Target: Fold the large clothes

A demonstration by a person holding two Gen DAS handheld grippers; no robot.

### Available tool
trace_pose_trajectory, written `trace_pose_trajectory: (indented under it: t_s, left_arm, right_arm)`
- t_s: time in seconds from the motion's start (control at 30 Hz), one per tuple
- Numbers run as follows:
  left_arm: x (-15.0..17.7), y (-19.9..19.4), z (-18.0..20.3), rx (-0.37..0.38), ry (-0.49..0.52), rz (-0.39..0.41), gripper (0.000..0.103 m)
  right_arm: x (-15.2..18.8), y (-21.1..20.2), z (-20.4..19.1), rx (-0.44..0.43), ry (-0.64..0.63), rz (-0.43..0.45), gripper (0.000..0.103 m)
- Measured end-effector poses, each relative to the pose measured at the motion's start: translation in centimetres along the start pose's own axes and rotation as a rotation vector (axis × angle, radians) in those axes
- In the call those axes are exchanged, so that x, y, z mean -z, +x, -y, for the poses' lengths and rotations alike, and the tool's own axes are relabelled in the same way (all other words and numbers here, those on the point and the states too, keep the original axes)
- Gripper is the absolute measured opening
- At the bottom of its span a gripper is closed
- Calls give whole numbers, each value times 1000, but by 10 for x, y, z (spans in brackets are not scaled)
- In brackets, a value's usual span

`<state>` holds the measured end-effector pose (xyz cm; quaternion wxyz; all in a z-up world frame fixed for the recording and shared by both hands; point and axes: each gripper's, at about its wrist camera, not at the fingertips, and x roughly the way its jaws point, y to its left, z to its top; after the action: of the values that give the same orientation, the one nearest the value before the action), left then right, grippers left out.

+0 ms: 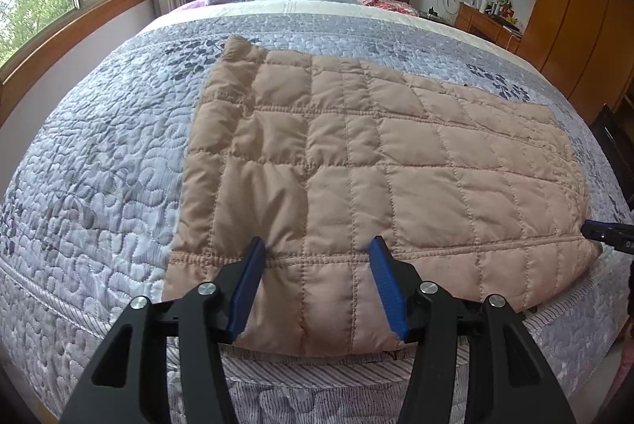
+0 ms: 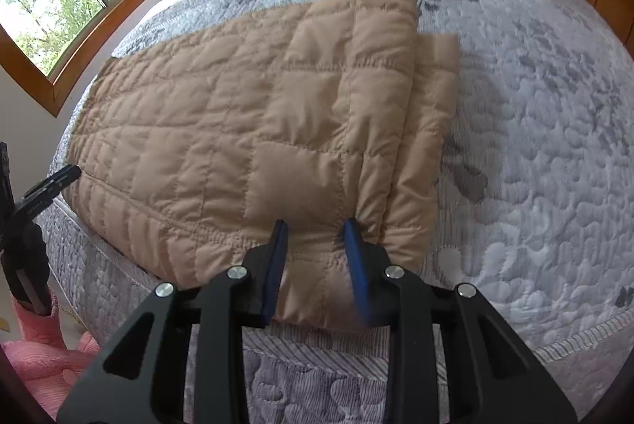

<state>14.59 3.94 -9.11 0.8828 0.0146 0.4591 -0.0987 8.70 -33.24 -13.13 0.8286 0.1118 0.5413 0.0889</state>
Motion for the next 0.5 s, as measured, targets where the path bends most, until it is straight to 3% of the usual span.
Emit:
trace_pose_trajectory:
  t_s: [0.33, 0.5]
  left_arm:
    - [12, -18, -6, 5, -32, -4, 56]
    - [21, -32, -8, -35, -36, -5, 56]
  right_arm:
    - [0, 5, 2, -14, 8, -3, 28]
    - [-2, 4, 1, -9, 4, -13, 28]
